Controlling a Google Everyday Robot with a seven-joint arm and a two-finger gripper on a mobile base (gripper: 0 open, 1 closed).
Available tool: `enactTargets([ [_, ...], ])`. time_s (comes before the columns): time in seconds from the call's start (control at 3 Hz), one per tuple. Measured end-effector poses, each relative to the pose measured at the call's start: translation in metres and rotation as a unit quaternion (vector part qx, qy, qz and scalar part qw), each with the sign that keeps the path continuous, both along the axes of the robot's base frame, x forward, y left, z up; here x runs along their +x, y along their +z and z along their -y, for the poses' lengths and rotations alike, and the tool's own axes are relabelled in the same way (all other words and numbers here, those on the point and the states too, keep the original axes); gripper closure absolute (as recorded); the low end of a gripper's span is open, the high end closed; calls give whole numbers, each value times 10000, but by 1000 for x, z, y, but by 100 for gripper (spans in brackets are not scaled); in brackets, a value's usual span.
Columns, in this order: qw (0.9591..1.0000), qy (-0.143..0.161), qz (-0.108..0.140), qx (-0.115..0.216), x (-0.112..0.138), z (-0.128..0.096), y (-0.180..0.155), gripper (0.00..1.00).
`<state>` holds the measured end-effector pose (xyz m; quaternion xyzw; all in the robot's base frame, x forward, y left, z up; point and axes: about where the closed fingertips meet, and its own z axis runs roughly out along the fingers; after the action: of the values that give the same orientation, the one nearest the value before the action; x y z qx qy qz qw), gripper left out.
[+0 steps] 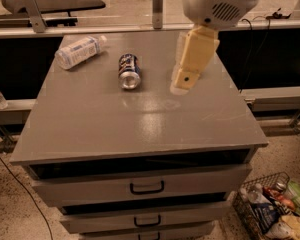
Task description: Place pepsi can upright
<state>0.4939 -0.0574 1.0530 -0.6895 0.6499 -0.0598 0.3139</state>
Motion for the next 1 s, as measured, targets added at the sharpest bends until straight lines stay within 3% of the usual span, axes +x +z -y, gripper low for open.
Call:
enactTargets([
  [0.33,9993,-19,-45,372,31,-57,-16,0],
  [0.67,9993,-10,-40,366,31,-57,-15,0],
  [1.0,9969,-237,-76,753,55,-62,-28,0],
])
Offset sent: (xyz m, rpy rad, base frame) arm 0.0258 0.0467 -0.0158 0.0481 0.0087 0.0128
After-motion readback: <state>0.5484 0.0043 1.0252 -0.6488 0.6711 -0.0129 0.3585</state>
